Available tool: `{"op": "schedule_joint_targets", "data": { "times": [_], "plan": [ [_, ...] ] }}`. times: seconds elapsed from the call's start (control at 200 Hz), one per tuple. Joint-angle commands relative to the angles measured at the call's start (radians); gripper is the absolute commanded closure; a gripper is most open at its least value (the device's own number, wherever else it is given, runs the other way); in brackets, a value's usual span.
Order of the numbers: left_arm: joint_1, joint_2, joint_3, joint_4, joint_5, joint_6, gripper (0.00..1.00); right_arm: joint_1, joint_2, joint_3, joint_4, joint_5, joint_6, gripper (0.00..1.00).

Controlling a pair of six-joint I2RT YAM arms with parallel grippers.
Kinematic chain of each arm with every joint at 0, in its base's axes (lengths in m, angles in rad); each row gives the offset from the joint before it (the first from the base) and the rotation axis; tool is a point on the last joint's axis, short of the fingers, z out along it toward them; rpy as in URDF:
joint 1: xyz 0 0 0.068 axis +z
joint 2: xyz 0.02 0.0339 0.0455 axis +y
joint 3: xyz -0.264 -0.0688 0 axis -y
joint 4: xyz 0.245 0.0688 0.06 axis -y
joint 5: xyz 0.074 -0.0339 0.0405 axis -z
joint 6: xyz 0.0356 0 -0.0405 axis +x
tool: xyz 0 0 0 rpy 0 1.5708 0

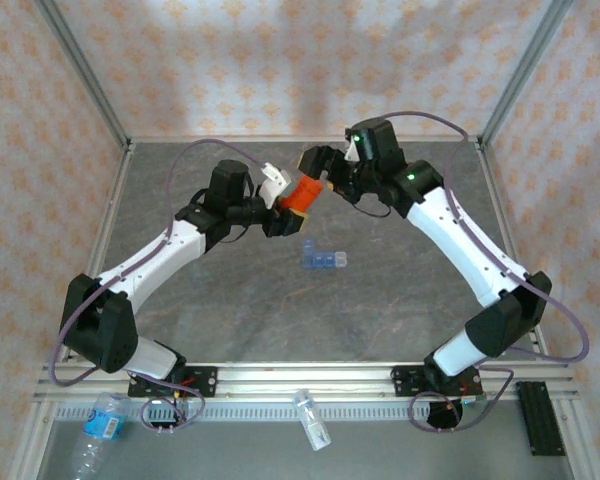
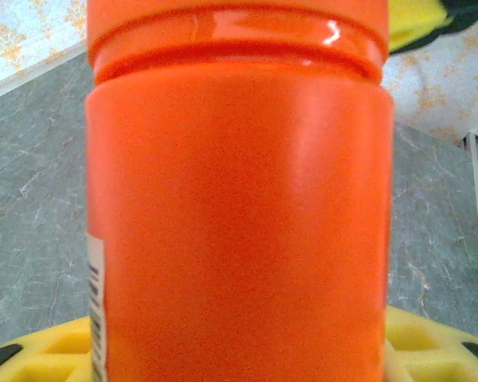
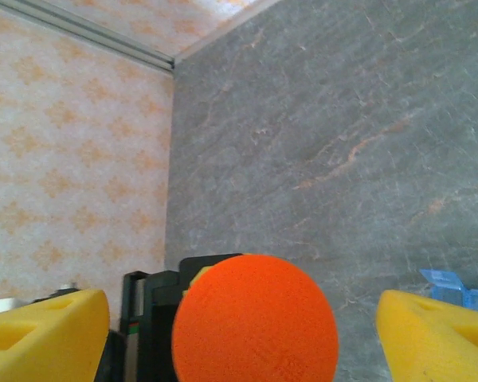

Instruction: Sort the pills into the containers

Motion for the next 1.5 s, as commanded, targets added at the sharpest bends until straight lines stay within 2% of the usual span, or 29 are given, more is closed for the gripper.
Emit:
{"op": "schedule_joint_targets", "data": {
  "times": [0.0,0.145,0.295,0.38,0.465,0.58,0.656,0.706,0.806,0.911,1.096,1.201,1.266,1.446,1.496],
  "plan": [
    [-0.005,-0.014,0.031,0.022,0.016,0.011,1.00,0.018,0.018,0.033,-0.029,0.045,0.022,0.16],
    [-0.004,-0.012,0.029,0.023,0.017,0.009,1.00,0.026,0.019,0.018,-0.019,0.046,0.024,0.24],
    [-0.006,-0.011,0.029,0.024,0.016,0.010,1.00,0.027,0.014,0.004,-0.007,0.044,0.021,0.49],
    [-0.004,-0.011,0.029,0.024,0.017,0.008,1.00,0.027,0.010,0.000,-0.007,0.050,0.007,0.59],
    [-0.005,-0.010,0.025,0.027,0.018,0.007,1.00,0.024,0.007,-0.013,0.005,0.058,-0.017,0.63],
    [-0.005,-0.014,0.026,0.027,0.018,0.007,1.00,-0.003,-0.023,-0.081,0.117,0.026,-0.083,0.67],
    [-0.004,-0.017,0.022,0.025,0.018,0.007,1.00,-0.052,-0.046,-0.161,0.254,-0.075,-0.144,0.68],
    [-0.005,-0.019,0.020,0.024,0.018,0.007,1.00,-0.089,-0.051,-0.216,0.364,-0.210,-0.201,0.68],
    [-0.004,-0.025,0.012,0.033,0.021,0.002,1.00,-0.131,-0.042,-0.271,0.472,-0.436,-0.313,0.67],
    [-0.003,-0.030,0.009,0.037,0.018,0.001,1.00,-0.139,-0.037,-0.287,0.491,-0.523,-0.354,0.69],
    [-0.003,-0.037,0.005,0.035,0.018,0.002,1.00,-0.139,-0.054,-0.309,0.490,-0.490,-0.347,0.72],
    [-0.004,-0.039,0.002,0.037,0.015,0.002,1.00,-0.140,-0.082,-0.330,0.494,-0.393,-0.320,0.72],
    [-0.004,-0.042,-0.002,0.042,0.010,0.002,1.00,-0.140,-0.090,-0.330,0.470,-0.285,-0.277,0.73],
    [-0.004,-0.046,-0.014,0.058,-0.003,-0.006,1.00,-0.138,-0.127,-0.392,0.541,-0.148,-0.139,0.76],
    [-0.005,-0.046,-0.015,0.061,-0.005,-0.006,1.00,-0.139,-0.141,-0.418,0.591,-0.144,-0.114,0.76]
  ]
}}
